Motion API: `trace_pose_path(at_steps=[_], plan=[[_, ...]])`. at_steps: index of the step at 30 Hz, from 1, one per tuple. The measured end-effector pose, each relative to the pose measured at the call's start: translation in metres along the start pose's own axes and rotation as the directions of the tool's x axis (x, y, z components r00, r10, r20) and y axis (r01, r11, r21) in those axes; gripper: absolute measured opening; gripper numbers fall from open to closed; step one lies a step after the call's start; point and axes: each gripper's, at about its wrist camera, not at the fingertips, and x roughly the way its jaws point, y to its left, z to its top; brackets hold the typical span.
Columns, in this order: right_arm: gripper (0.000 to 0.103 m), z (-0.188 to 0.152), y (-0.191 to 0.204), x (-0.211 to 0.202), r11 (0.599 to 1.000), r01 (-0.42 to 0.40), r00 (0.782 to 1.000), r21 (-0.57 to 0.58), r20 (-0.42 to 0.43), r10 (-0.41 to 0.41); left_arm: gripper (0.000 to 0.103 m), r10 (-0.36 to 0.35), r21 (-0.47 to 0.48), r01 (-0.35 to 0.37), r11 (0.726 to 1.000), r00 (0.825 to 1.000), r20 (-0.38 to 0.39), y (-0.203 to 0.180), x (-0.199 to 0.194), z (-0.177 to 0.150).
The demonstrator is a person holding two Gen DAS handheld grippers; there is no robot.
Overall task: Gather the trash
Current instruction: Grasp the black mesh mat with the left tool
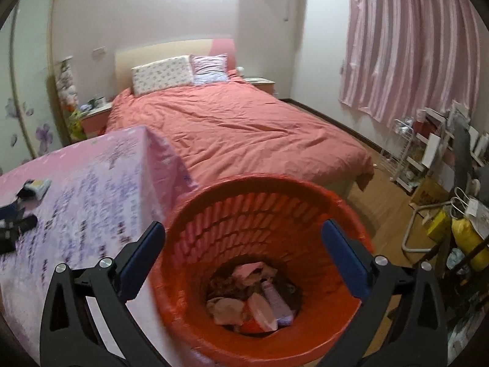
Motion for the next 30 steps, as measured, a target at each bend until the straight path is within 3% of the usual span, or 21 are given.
trace_pose_path(at_steps=[4,11,14,17,19,22,27,30], plan=[[0.101,-0.003,0.025,-0.002,0.999,-0.039,0.999,-0.017,-0.013,0.039,0.099,0.109,-0.131,-0.110,0.985,0.994,-0.017,0.082,0.000,-0.006],[0.101,-0.006,0.068,0.000,0.991,-0.123,0.991,-0.046,-0.061,0.120,0.095,0.128,-0.232,-0.147,0.962,0.987,-0.095,0.142,0.024,-0.011],[0.101,-0.007,0.081,-0.003,0.987,-0.141,0.988,-0.071,-0.068,0.136,0.085,0.120,-0.231,-0.139,0.963,0.988,-0.093,0.144,0.031,-0.011],[0.101,-0.008,0.092,-0.004,0.985,-0.155,0.986,-0.081,-0.077,0.149,0.068,0.140,-0.192,-0.154,0.969,0.986,-0.085,0.135,0.032,-0.010],[0.101,-0.007,0.099,-0.004,0.983,-0.167,0.983,-0.078,-0.086,0.160,0.039,0.137,-0.195,-0.149,0.970,0.988,-0.071,0.133,0.031,-0.008],[0.101,-0.008,0.107,-0.005,0.978,-0.195,0.977,-0.067,-0.100,0.188,0.024,0.143,-0.205,-0.156,0.966,0.987,-0.077,0.138,0.030,-0.008],[0.101,-0.009,0.129,-0.007,0.969,-0.231,0.970,-0.093,-0.105,0.221,0.019,0.244,-0.189,-0.258,0.948,0.965,-0.092,0.163,0.018,-0.017],[0.101,-0.010,0.145,-0.006,0.960,-0.259,0.962,-0.108,-0.115,0.247,0.026,0.288,-0.202,-0.303,0.931,0.953,-0.099,0.183,0.013,-0.023]])
